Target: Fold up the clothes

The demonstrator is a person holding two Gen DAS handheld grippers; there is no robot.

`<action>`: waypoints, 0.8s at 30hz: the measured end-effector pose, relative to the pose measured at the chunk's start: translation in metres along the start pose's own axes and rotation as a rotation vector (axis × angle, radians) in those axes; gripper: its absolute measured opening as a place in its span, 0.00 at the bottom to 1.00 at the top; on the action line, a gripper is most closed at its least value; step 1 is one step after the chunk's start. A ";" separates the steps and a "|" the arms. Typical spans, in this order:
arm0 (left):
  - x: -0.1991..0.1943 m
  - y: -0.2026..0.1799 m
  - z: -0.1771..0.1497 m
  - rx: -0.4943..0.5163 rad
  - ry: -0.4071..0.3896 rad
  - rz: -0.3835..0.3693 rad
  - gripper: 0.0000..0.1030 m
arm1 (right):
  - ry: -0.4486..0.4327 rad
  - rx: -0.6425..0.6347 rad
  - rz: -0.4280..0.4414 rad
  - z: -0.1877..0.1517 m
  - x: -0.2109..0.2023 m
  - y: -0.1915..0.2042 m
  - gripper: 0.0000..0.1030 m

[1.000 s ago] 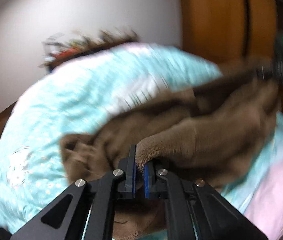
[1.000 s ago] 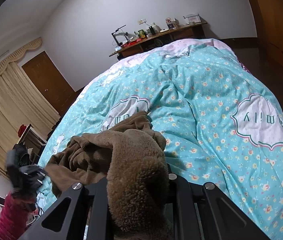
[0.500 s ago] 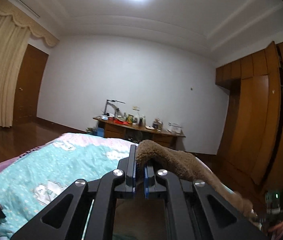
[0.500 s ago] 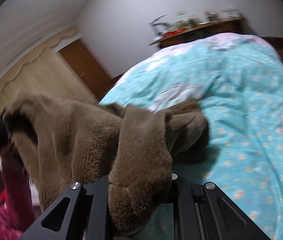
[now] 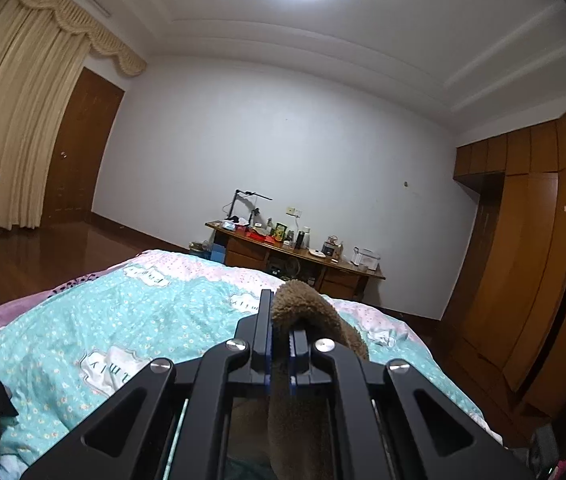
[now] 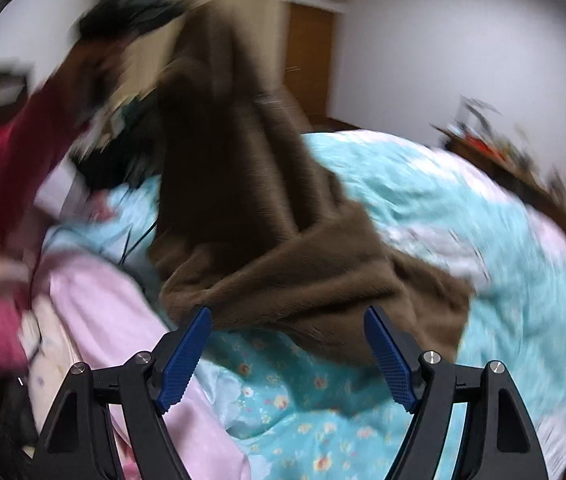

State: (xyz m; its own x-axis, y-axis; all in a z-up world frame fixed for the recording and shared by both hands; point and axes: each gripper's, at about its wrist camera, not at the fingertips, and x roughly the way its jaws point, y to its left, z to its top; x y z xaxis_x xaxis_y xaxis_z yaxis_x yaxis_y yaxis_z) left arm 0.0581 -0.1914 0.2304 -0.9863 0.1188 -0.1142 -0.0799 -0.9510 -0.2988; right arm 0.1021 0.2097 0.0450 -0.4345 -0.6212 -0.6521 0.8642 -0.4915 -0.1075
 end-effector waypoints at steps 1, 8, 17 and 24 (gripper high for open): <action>0.002 -0.005 0.002 0.001 -0.002 -0.011 0.06 | 0.009 -0.063 0.019 0.006 0.006 0.009 0.78; 0.005 -0.047 0.046 0.069 -0.024 -0.081 0.06 | 0.080 -0.229 0.372 0.049 0.053 0.045 0.78; -0.007 -0.100 0.092 0.137 -0.067 -0.158 0.06 | 0.102 -0.347 0.194 0.071 0.104 0.033 0.78; -0.028 -0.146 0.120 0.201 -0.112 -0.200 0.06 | 0.003 -0.651 -0.116 0.062 0.112 0.070 0.78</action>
State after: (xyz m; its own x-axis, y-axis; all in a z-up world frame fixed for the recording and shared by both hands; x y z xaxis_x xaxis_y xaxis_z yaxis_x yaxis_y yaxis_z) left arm 0.0802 -0.0905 0.3906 -0.9570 0.2879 0.0368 -0.2902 -0.9506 -0.1099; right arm 0.0980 0.0682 0.0116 -0.5340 -0.5847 -0.6107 0.7891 -0.0853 -0.6083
